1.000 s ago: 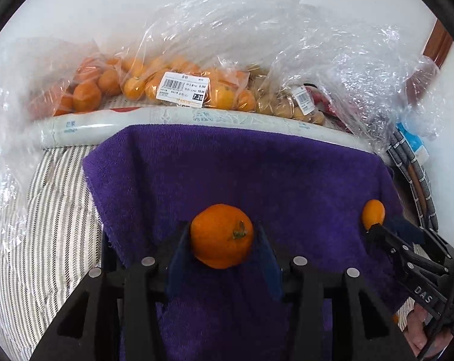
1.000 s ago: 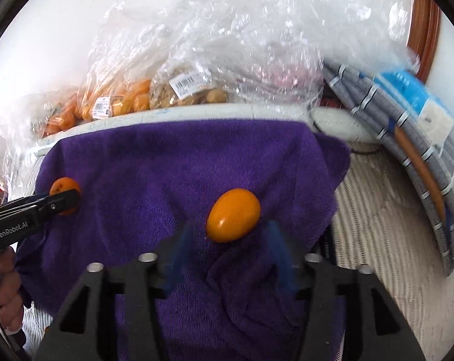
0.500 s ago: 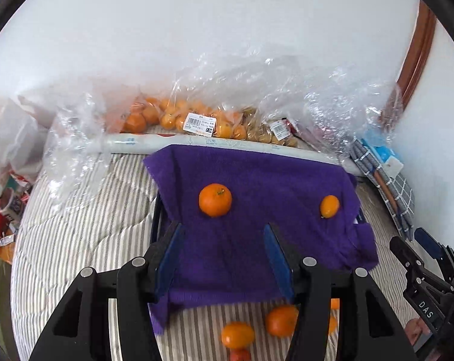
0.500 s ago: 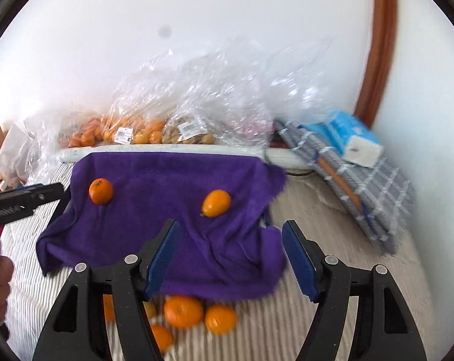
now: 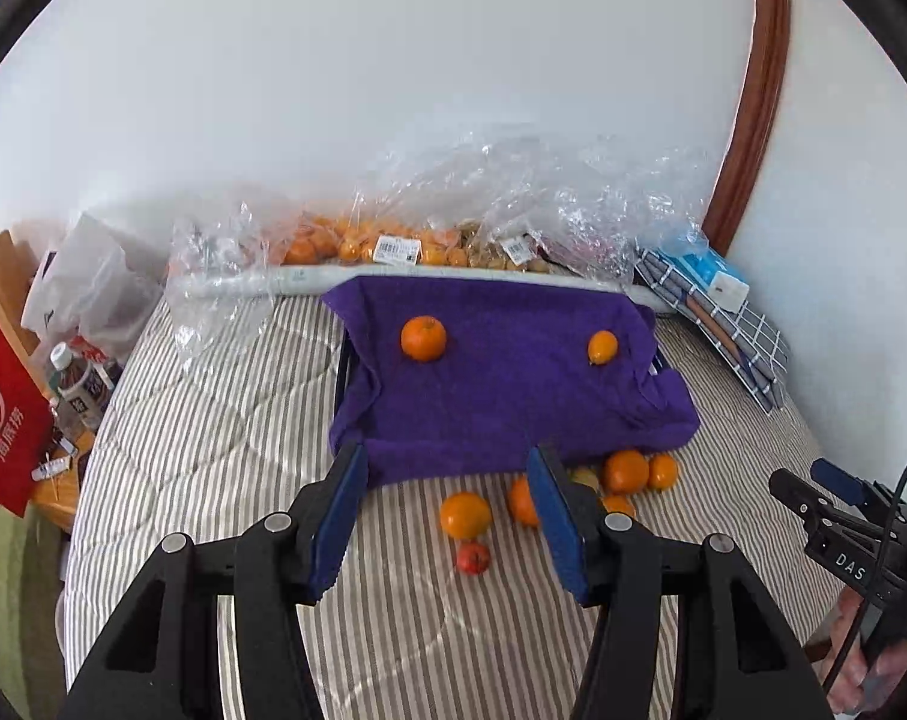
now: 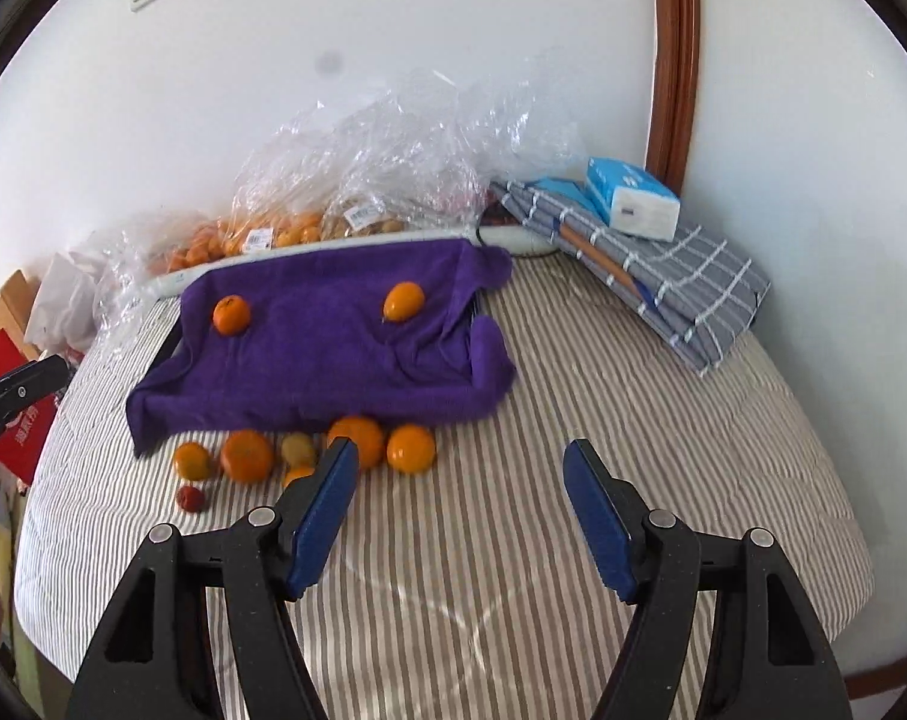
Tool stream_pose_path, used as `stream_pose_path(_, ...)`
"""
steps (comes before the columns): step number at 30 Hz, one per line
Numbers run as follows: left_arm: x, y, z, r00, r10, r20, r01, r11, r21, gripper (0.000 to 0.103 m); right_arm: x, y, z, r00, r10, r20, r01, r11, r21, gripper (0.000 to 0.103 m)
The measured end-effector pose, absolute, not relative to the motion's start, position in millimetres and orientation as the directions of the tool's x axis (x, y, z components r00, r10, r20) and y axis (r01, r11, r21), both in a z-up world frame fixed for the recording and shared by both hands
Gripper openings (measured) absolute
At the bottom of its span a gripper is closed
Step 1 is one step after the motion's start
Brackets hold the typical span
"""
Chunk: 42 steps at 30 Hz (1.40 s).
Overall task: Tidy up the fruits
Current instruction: 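Grasp another orange with the right tool while the left tool grasps an orange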
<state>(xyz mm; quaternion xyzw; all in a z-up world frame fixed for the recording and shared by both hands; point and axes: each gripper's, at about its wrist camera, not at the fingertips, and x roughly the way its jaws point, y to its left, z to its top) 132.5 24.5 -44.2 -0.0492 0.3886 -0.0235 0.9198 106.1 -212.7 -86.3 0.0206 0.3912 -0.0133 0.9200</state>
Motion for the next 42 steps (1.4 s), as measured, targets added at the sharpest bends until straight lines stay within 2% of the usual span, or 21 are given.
stream_pose_path(3, 125, 28, -55, 0.691, -0.077, -0.718, 0.001, 0.994, -0.106, 0.053, 99, -215, -98, 0.683, -0.014, -0.731, 0.045, 0.999, 0.023, 0.066)
stream_pose_path(8, 123, 36, -79, 0.669, -0.077, -0.739, -0.018, 0.993, -0.12, 0.053, 94, -209, -121, 0.695, -0.011, -0.719, 0.014, 1.0, -0.001, 0.047)
stream_pose_path(10, 125, 41, -90, 0.651, -0.081, -0.755, -0.026, 0.991, -0.128, 0.053, 101, -207, -134, 0.679, 0.01, -0.734, -0.005, 1.0, 0.008, 0.044)
stream_pose_path(17, 141, 61, -124, 0.61, -0.077, -0.789, -0.071, 0.986, -0.151, 0.053, 140, -203, -162, 0.659, 0.074, -0.749, -0.017, 0.996, 0.083, 0.043)
stream_pose_path(26, 157, 83, -141, 0.605, -0.09, -0.791, -0.091, 0.979, -0.181, 0.054, 177, -202, -179, 0.619, 0.155, -0.77, -0.031, 0.984, 0.173, 0.043)
stream_pose_path(33, 161, 87, -147, 0.598, -0.103, -0.795, -0.088, 0.977, -0.194, 0.054, 188, -200, -186, 0.61, 0.115, -0.784, -0.029, 0.992, 0.124, 0.043)
stream_pose_path(37, 161, 83, -148, 0.6, -0.124, -0.79, -0.07, 0.976, -0.206, 0.054, 191, -202, -191, 0.601, 0.125, -0.789, -0.038, 0.991, 0.127, 0.033)
stream_pose_path(42, 168, 64, -150, 0.588, -0.194, -0.785, -0.015, 0.968, -0.251, 0.054, 174, -203, -187, 0.619, 0.113, -0.777, -0.039, 0.993, 0.113, 0.033)
